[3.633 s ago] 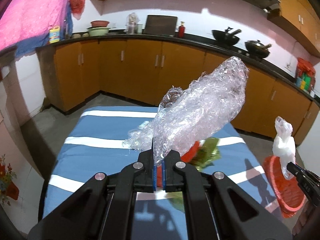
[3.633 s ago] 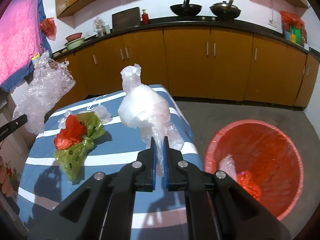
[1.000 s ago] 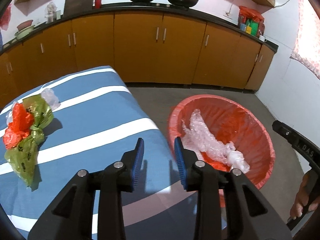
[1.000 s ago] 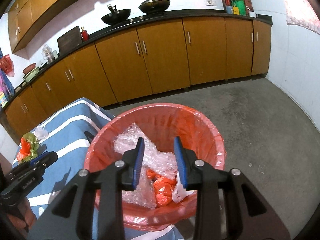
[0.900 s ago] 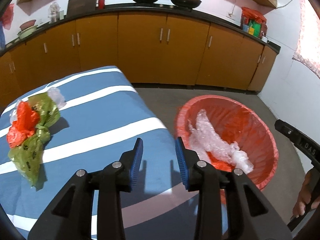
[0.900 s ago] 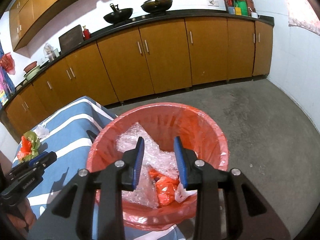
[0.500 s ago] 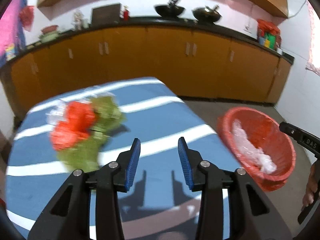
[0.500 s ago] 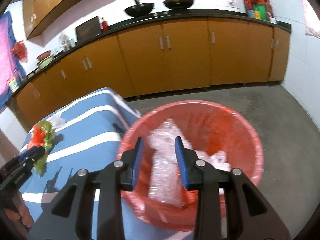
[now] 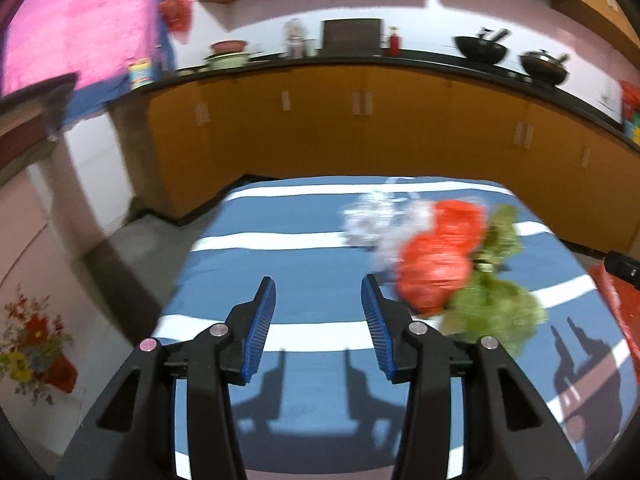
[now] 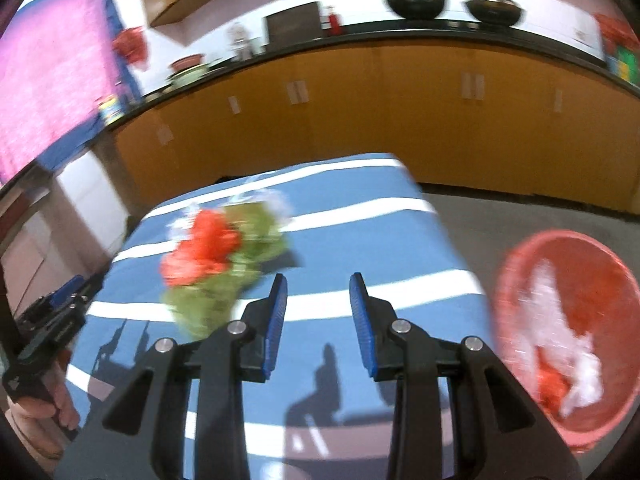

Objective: Collect trash
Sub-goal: 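Move both open tools back over the pile of bags on the table, then grasp the green bag with the right tool while the left tool grasps a red bag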

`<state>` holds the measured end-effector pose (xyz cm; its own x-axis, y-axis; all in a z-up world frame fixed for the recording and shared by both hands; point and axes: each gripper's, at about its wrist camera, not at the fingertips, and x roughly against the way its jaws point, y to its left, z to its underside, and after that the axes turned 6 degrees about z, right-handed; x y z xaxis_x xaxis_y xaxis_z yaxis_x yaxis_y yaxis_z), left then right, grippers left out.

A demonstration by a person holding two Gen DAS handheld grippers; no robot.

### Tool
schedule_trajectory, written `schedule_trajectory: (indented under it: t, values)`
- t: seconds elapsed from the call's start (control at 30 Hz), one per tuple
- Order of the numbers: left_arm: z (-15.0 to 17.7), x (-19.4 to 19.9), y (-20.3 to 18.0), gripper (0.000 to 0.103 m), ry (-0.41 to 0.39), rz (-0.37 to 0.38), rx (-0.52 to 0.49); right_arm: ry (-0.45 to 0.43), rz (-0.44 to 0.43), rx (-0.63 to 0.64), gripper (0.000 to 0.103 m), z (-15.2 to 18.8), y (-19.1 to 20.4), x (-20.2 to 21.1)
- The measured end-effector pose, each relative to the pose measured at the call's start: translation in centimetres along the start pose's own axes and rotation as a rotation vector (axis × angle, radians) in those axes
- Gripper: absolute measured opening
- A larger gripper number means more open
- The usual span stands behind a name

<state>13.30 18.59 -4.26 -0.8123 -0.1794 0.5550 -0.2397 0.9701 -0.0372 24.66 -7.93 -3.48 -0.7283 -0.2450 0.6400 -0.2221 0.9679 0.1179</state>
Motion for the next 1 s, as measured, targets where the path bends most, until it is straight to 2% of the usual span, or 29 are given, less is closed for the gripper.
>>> schedule_trajectory:
  t: [0.13,0.23,0.47,0.5,0.53,0.57,0.63,1.0]
  values:
    - [0.5,0.4,2.8,0.048,-0.011,-0.047,0.024,0.014,-0.055,0.048,0.033,-0.2,5.2,-1.5]
    - [0.5,0.3,4.7,0.048,-0.014,-0.072,0.048,0.037,-0.074,0.076,0.033,0.2,7.6,-2.7]
    - [0.8,-0.2,7.2,0.049,-0.006,-0.083,0.101,0.129,-0.052,0.063,0.033,2.4,8.8,-5.9]
    - [0.7,-0.3,7.2,0.050,-0.005,-0.074,0.109,0.138,-0.049,0.063,0.029,2.5,8.8,-6.3]
    - [0.7,-0.4,7.0,0.053,-0.005,-0.065,0.113,0.144,-0.043,0.069,0.018,2.8,8.8,-6.6]
    - [0.7,-0.5,6.8,0.054,-0.007,-0.058,0.115,0.147,-0.041,0.075,0.011,3.0,8.9,-6.7]
    - [0.6,-0.8,5.9,0.057,-0.011,-0.031,0.114,0.141,-0.023,0.087,0.006,3.2,8.6,-6.8]
    - [-0.1,-2.2,-1.2,0.071,-0.020,0.136,0.027,0.116,0.115,0.013,0.004,2.9,3.0,-7.1]
